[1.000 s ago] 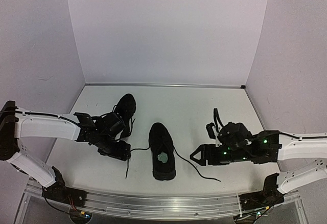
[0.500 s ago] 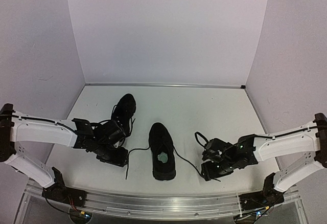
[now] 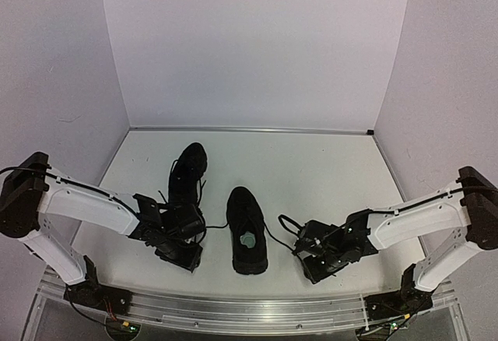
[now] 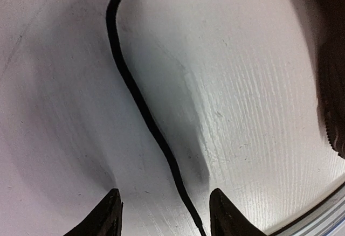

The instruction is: Tie the shoes

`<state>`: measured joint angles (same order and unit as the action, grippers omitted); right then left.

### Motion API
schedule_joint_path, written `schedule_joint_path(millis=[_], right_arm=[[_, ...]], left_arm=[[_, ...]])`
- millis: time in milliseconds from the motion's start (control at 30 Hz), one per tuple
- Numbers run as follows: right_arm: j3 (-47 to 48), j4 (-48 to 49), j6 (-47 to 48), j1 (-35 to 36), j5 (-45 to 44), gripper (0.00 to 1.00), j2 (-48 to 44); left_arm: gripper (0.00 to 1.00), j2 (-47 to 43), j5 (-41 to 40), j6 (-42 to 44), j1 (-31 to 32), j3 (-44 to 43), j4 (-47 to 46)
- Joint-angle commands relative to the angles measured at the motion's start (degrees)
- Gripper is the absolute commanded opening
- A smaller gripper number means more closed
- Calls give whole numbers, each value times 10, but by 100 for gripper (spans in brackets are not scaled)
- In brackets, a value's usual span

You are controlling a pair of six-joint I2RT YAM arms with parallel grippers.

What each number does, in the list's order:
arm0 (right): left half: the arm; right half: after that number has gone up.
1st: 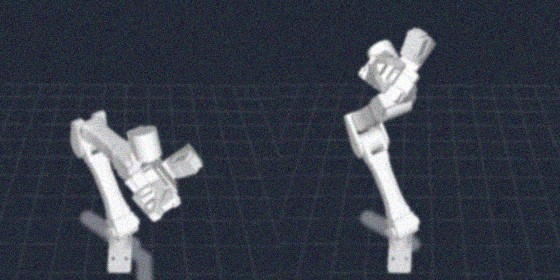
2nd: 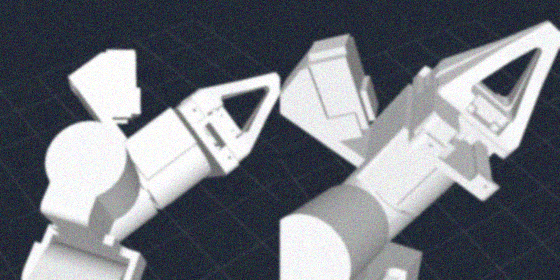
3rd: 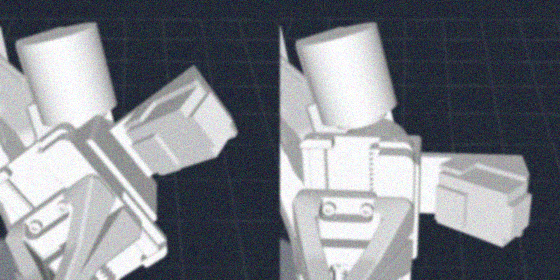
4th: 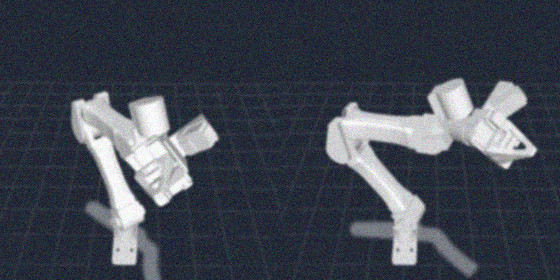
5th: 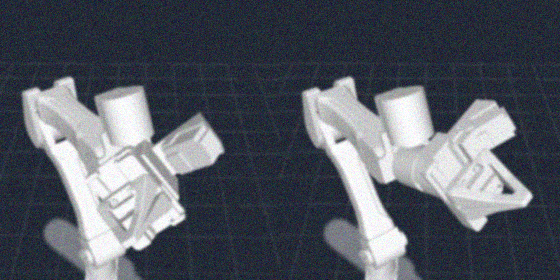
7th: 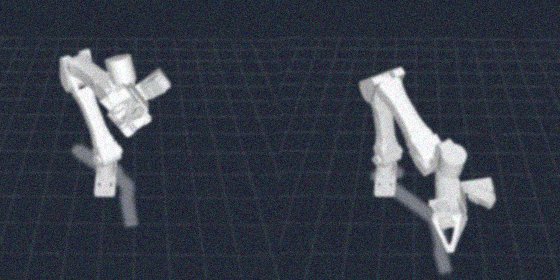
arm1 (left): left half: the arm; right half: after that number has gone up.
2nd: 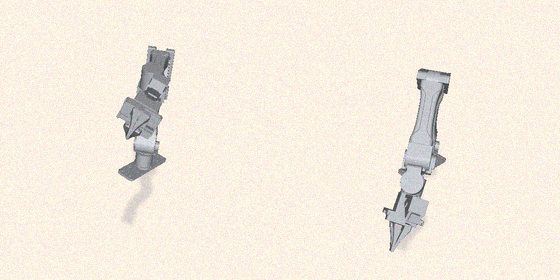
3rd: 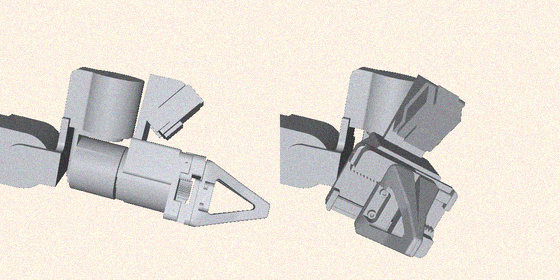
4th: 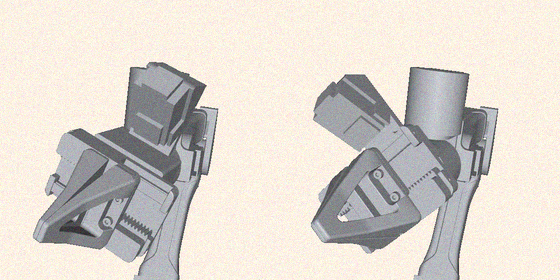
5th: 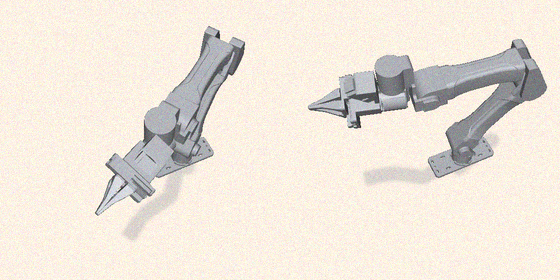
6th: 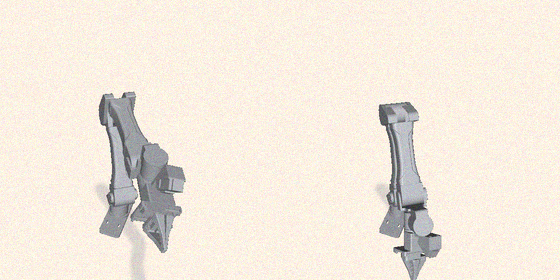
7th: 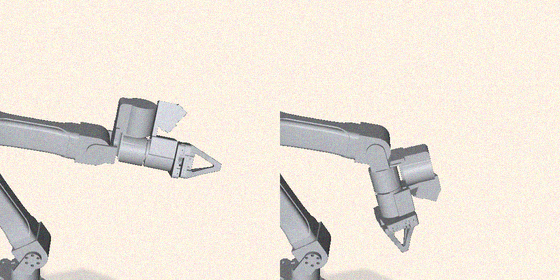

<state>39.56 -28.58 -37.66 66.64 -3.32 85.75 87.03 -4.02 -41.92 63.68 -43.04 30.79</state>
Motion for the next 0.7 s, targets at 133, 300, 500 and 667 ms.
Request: schedule_joint_path(millis=[133,300,500,667], right_arm=[[15,-8,6,17,-28,35,49],[9,0,-8,17,-24,17,71],[16,-3,-26,17,-31,0,5],[75,-27,-22,16,-68,0,-89]], left_arm=[[47,70,-45,-18,49,-46,2],[29,69,-49,-32,50,-43,9],[0,23,-69,-35,47,-55,27],[0,-36,-94,-26,29,-81,53]])
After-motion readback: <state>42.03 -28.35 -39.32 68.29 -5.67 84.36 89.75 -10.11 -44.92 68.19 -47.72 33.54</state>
